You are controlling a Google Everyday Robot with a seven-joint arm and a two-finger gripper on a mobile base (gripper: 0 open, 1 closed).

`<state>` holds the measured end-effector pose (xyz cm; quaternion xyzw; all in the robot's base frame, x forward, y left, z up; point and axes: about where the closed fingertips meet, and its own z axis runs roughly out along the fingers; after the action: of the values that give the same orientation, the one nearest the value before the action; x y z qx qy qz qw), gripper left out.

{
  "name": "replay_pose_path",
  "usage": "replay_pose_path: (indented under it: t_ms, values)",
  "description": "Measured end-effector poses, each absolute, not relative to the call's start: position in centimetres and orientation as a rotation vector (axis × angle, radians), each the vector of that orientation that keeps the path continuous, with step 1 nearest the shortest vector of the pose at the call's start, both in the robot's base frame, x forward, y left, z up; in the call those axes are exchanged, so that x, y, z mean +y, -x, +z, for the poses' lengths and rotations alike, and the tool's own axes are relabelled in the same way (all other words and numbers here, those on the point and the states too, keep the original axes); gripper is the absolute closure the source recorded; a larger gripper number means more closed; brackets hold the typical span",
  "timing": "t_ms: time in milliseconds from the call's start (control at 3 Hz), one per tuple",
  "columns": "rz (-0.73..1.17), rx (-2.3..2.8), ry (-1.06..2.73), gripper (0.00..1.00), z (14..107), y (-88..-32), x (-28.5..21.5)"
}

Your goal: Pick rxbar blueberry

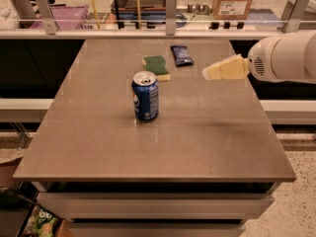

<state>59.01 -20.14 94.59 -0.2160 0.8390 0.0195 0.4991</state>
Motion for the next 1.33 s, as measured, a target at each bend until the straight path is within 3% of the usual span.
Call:
replay_pose_path:
  t_ms: [1333]
  values:
    - [0.095,1.965,0.448,0.0,93.8,-63.9,-18.7]
